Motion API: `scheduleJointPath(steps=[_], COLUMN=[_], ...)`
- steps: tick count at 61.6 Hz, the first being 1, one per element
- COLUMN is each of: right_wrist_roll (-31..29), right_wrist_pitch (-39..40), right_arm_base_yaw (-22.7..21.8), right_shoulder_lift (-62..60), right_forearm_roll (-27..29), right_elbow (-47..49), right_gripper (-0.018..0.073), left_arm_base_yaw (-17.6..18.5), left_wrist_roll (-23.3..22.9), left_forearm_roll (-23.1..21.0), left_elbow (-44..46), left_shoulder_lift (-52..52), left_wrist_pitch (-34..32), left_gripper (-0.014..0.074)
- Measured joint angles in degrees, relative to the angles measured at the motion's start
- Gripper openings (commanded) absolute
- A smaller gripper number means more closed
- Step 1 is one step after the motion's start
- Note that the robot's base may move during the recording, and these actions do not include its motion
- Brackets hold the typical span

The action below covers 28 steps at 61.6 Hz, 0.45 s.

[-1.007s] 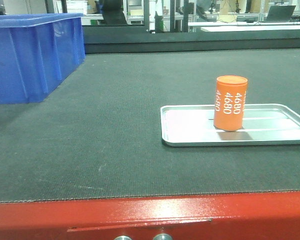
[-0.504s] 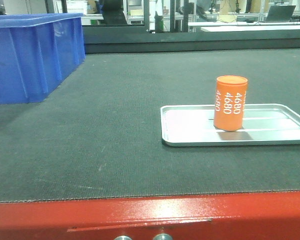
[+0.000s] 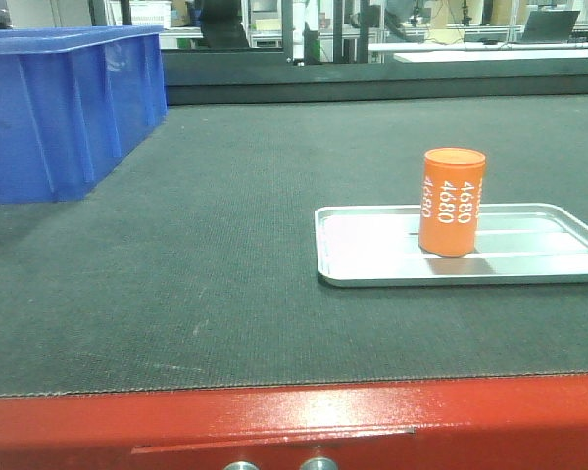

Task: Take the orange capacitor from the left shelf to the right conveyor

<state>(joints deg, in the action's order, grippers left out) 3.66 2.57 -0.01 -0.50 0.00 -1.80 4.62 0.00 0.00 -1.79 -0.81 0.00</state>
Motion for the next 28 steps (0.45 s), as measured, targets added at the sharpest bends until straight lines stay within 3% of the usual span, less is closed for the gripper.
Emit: scheduleJointPath(steps=[28], right_wrist_roll=[0.0], right_wrist_pitch=[0.0], right_arm_base_yaw=[0.0], right_shoulder_lift=[0.0], right_forearm_roll=[0.0], right_elbow=[0.0], right_gripper=[0.0056], left_arm_base_yaw=[0.0], left_wrist_roll=[0.0], left_forearm_roll=[0.0], left_elbow=[0.0], left_shoulder_lift=[0.0], left_wrist_pitch=[0.0], left_gripper=[-0.0105])
